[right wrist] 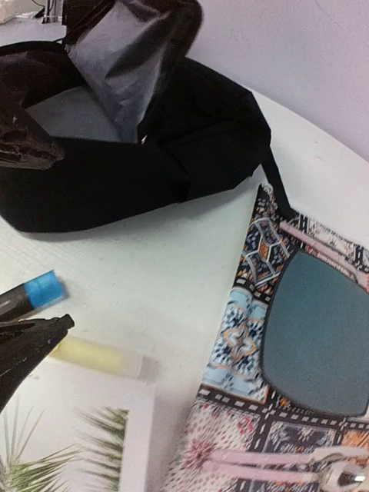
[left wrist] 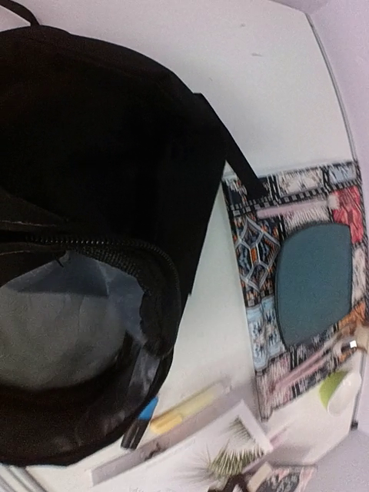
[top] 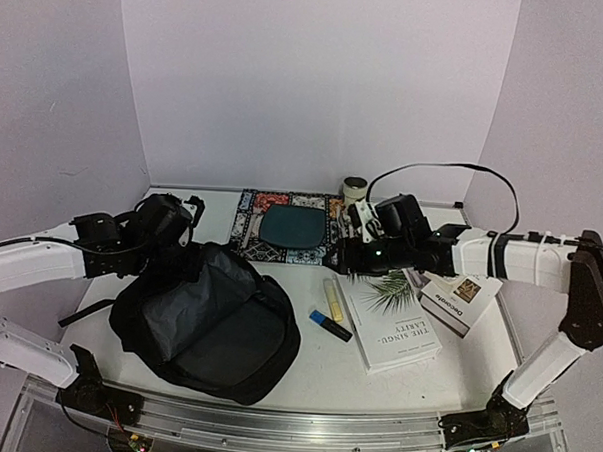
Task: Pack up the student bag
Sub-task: Place the largest pocket of the bag in the student bag, then grab the book at the center of the board.
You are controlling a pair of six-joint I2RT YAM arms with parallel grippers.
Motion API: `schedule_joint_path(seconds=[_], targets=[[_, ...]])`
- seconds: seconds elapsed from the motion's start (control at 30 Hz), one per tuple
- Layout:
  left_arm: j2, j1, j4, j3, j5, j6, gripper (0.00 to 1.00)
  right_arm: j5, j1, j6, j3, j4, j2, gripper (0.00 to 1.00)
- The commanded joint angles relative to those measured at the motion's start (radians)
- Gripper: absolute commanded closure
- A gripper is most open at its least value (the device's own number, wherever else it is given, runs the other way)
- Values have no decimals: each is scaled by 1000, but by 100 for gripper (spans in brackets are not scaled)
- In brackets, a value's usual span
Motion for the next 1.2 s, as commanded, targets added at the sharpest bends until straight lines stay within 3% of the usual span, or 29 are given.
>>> schedule_joint_path(seconds=[0.0, 0.2, 0.3, 0.53, 0.7, 0.87, 1.03, 1.17], targets=[[103, 70, 26, -29, -55, -45, 87, 124, -15, 60, -135, -47, -141, 28], [243, 77, 28, 38, 5, -31, 60, 198, -72, 103, -290, -155, -312, 20], [242, 79, 24, 98, 47, -15, 46, 235, -114, 117, -350, -204, -388, 17], [188, 78, 21, 250, 169, 34, 26, 258, -218, 142, -461, -299, -510, 8], [192, 78, 16, 360, 198, 19, 18, 242, -293, 132, -511, -306, -520, 2], [248, 78, 16, 445, 175, -9, 12, 209, -340, 95, -519, -280, -474, 2], [373, 78, 22, 521, 326, -77, 9, 119, -343, 65, -492, -224, -363, 2], [484, 70, 44, 548, 474, -131, 14, 32, -342, 52, -484, -169, -296, 2]])
